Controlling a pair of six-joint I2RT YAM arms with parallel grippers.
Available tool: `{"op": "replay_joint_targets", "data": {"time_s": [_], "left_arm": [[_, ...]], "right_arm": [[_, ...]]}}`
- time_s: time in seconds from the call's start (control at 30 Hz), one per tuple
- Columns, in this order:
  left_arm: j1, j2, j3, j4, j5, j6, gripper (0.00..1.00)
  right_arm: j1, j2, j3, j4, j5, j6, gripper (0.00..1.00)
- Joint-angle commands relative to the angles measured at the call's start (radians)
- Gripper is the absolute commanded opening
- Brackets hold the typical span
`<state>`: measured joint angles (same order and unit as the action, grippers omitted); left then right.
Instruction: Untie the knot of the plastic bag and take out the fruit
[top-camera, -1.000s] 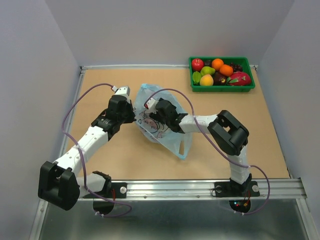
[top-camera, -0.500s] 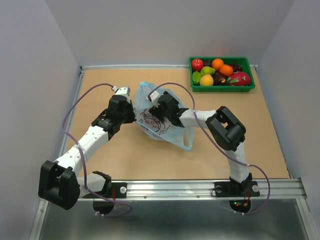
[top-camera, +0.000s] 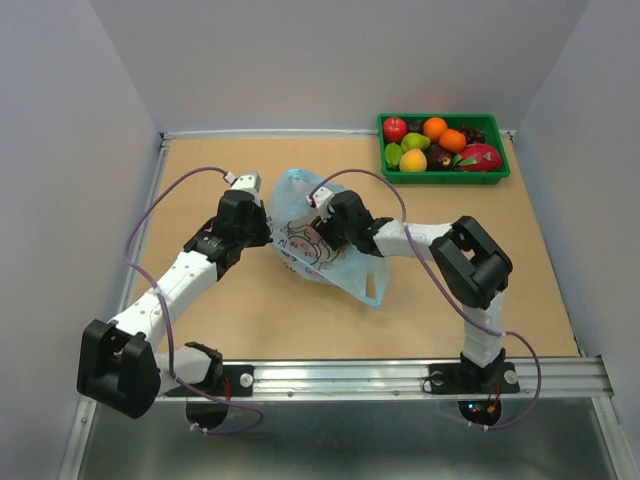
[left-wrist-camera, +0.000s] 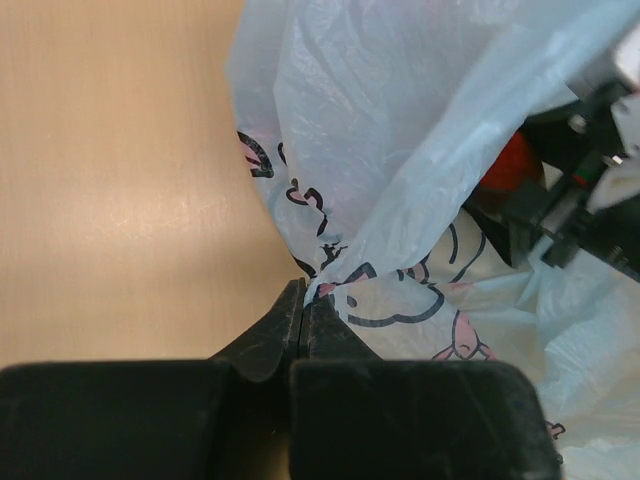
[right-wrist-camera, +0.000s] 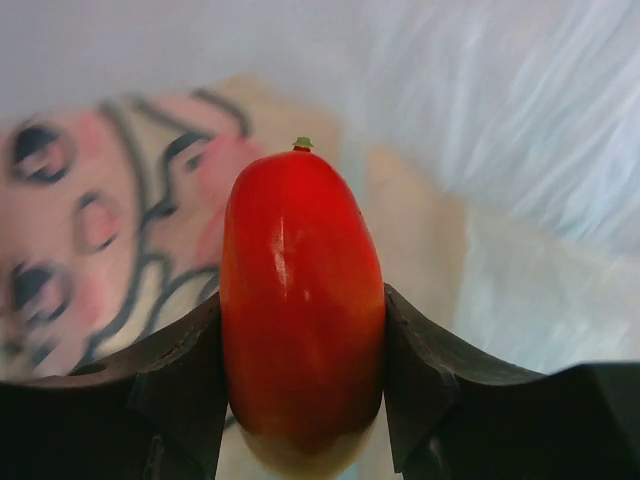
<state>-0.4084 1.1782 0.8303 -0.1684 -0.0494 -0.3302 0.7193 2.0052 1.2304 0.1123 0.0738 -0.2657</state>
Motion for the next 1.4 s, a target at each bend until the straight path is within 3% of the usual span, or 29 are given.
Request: {"op": "replay_joint_targets", "data": {"time_s": [0.0,0.3,0.43,0.57,0.63,0.9,1.13,1.37], "left_arm": [[0.003,-0.008,-0.005,0.018,-0.009,0.01,0.0],[0.003,-0.012,0.0,0.006,-0.047,0.011,0.0],[0.003,-0.015,0.003,0.0,-0.059,0.013,0.0],[0.005,-0.025,0.004,-0.003,-0.07,0.011,0.0],[0.003,-0.026,0.003,-0.003,-0.07,0.013,0.0],[0.005,-0.045,0.0,-0.003,-0.06,0.014,0.0],[0.005,-0.06,0.0,-0.002,-0.043,0.013,0.0],[0.003,-0.065,-0.003,0.003,-0.03,0.014,0.0]], "right_arm": [[0.0,-0.161,-0.081,-0.028,-0.193,0.095,0.34],[0.002,-0.506,-0.255,-0.036,-0.39,0.195,0.32],[0.0,-0.638,-0.26,-0.06,-0.393,0.214,0.29],[0.0,-0.727,-0.221,-0.095,-0.286,0.214,0.27],[-0.01,-0.753,-0.191,-0.094,-0.14,0.211,0.25],[-0.211,-0.614,-0.004,-0.095,0.283,0.206,0.25],[-0.434,-0.338,0.208,-0.08,0.296,0.264,0.27],[-0.555,-0.011,0.495,-0.069,0.267,0.31,0.36]]}}
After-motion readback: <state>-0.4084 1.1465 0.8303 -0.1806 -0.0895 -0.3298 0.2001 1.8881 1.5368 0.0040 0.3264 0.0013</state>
